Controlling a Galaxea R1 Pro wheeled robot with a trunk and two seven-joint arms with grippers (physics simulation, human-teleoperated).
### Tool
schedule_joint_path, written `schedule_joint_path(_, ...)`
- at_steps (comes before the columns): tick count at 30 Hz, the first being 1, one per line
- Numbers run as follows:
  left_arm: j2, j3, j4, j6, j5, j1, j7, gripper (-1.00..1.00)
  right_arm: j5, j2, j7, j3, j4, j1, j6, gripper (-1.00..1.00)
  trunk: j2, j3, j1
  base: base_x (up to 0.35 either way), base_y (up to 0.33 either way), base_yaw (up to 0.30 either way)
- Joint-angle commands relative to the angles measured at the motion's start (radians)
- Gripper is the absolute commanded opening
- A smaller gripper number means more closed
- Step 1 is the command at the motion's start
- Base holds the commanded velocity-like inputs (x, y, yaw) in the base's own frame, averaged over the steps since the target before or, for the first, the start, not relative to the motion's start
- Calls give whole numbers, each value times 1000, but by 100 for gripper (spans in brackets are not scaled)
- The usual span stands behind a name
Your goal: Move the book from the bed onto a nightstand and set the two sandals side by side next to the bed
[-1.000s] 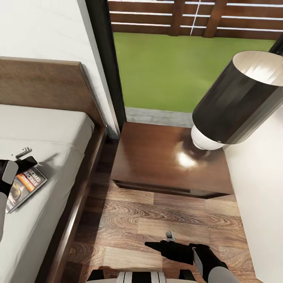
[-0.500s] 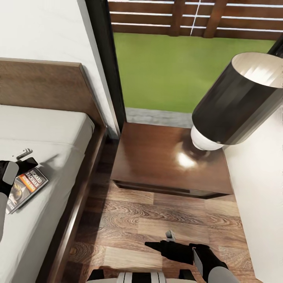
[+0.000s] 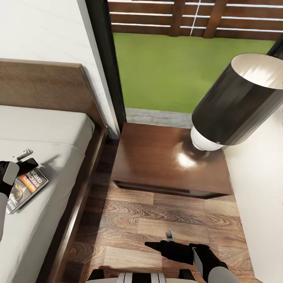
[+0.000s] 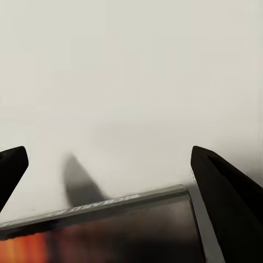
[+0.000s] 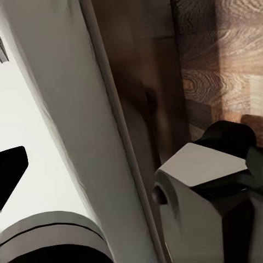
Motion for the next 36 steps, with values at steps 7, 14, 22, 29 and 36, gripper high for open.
schedule_joint_path(7,-1,0,22,8,17,0,5,100,8,1,6,-8,-2,-1,10,100,14,6,-8,0,0,0)
schedule_joint_path(14,-1,-1,22,8,17,0,5,100,8,1,5,-8,-2,-1,10,100,14,6,-8,0,0,0)
schedule_joint_path(22,-1,-1,23,8,17,0,5,100,8,1,6,-8,-2,-1,10,100,49,21,-27,0,0,0)
schedule_joint_path(29,-1,-1,24,8,17,0,5,100,8,1,6,-8,-2,-1,10,100,63,28,-35,0,0,0)
schedule_joint_path(36,-1,-1,24,8,18,0,5,100,7,1,6,-8,-2,-1,10,100,84,37,-46,0,0,0)
